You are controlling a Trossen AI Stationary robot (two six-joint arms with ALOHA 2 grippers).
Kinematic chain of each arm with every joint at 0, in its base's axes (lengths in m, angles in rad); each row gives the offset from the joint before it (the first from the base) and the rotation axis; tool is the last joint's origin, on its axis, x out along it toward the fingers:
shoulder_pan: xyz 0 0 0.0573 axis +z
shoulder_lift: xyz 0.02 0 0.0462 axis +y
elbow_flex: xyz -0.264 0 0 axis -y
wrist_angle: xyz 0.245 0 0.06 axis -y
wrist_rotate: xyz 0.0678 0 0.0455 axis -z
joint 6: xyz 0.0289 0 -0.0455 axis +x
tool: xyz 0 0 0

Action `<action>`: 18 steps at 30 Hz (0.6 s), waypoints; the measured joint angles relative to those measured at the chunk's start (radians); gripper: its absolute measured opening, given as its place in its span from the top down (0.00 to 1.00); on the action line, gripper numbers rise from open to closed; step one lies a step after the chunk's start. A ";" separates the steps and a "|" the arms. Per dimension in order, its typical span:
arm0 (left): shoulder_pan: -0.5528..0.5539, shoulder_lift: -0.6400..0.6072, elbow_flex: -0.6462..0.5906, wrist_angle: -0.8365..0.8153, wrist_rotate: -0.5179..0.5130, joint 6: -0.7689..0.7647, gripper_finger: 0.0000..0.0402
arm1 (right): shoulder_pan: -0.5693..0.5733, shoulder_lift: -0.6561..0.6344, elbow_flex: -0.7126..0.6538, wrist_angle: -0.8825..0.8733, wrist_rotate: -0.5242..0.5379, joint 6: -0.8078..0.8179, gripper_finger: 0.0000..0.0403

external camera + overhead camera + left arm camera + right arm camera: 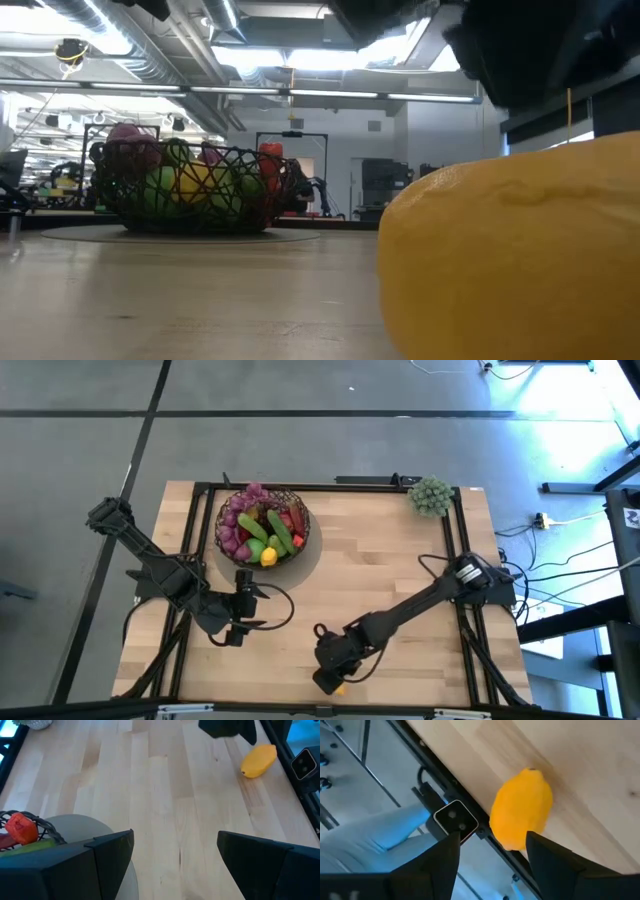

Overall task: Build produce basket
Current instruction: Put the yellow lemon into the black wire basket

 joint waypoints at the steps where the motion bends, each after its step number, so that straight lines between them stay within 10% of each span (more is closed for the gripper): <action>1: 0.000 0.000 0.000 0.000 0.000 0.000 0.30 | 0.000 0.011 0.000 0.004 -0.007 0.014 0.45; 18: 0.001 0.000 0.000 0.000 0.000 0.000 0.30 | -0.036 0.066 0.000 0.065 -0.017 0.068 0.46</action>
